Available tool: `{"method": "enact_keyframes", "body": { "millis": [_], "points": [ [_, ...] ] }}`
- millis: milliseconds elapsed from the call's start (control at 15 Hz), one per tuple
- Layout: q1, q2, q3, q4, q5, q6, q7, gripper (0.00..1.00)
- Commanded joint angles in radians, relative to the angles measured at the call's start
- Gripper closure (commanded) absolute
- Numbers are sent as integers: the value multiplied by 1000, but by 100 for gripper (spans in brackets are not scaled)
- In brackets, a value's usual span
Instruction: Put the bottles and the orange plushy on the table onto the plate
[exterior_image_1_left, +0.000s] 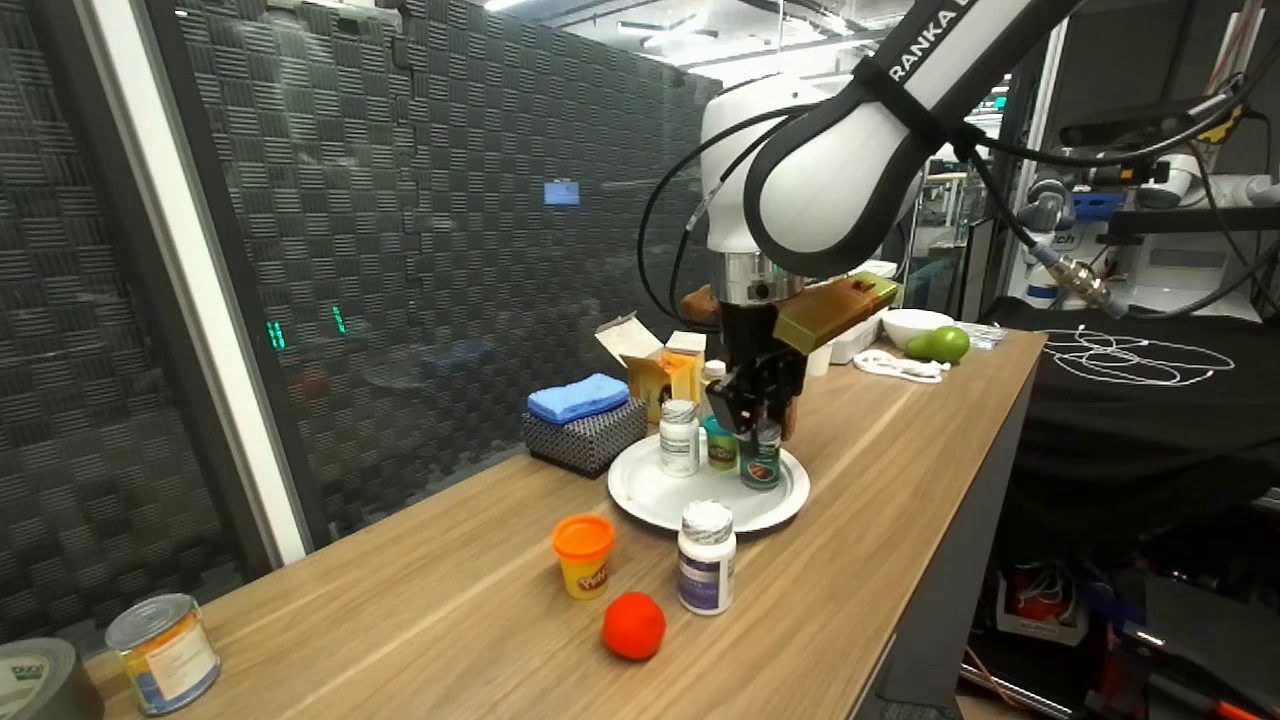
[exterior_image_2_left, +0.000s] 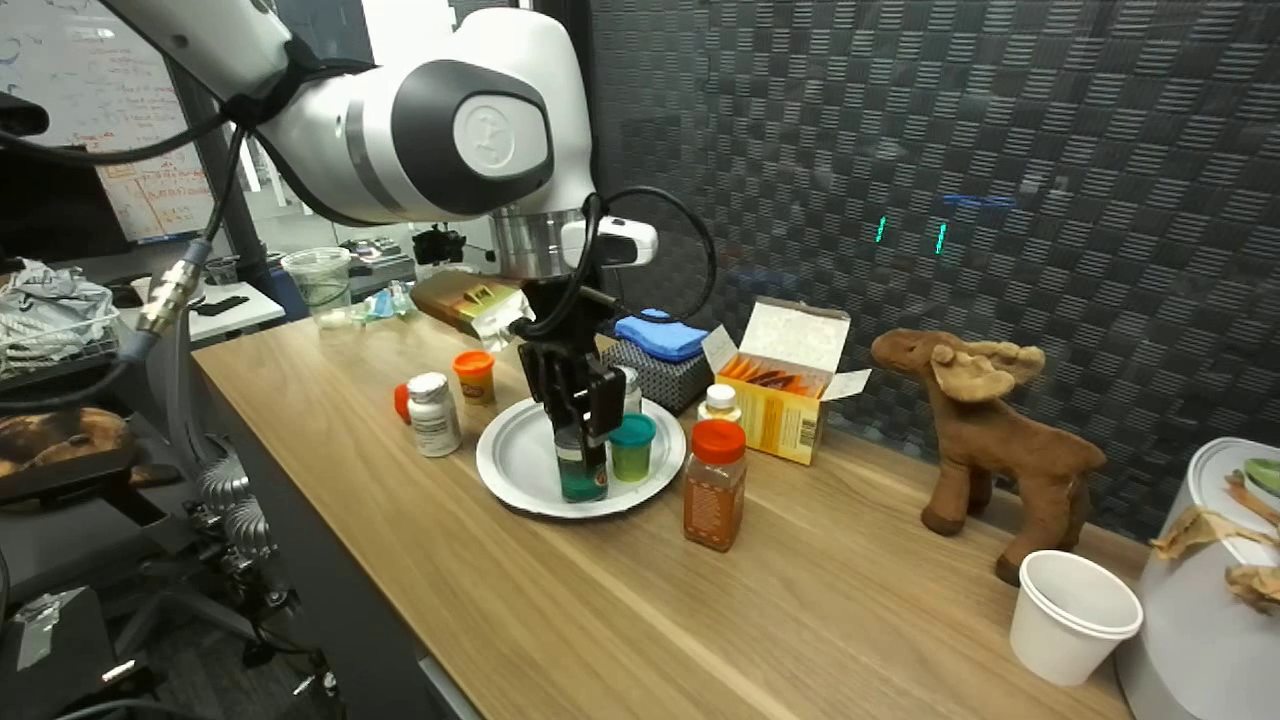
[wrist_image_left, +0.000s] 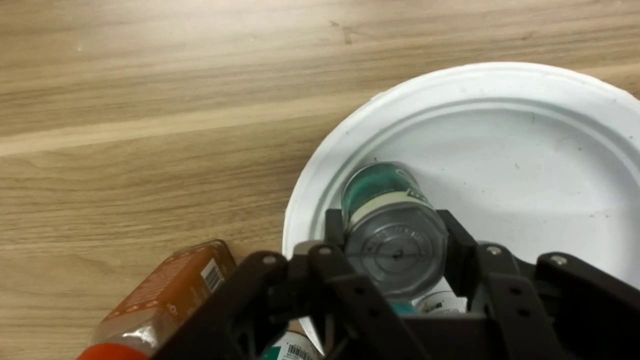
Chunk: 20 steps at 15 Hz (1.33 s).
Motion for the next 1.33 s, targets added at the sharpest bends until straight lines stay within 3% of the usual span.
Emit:
{"method": "enact_keyframes", "body": {
  "millis": [0,133,333,400,933,1267],
  "points": [
    [16,9,-15,11,-2,7,0,27],
    [20,-15,-19,-4,-11,-18,8,24],
    [46,-101,-27,-45,-44,-109,92,3],
    [50,-127,-23,-56,-40,-132,116,0],
    [112,-337,110,-112,57,-383,213,0],
    [140,-348,180,-103,146,-347,245,0]
  ]
}}
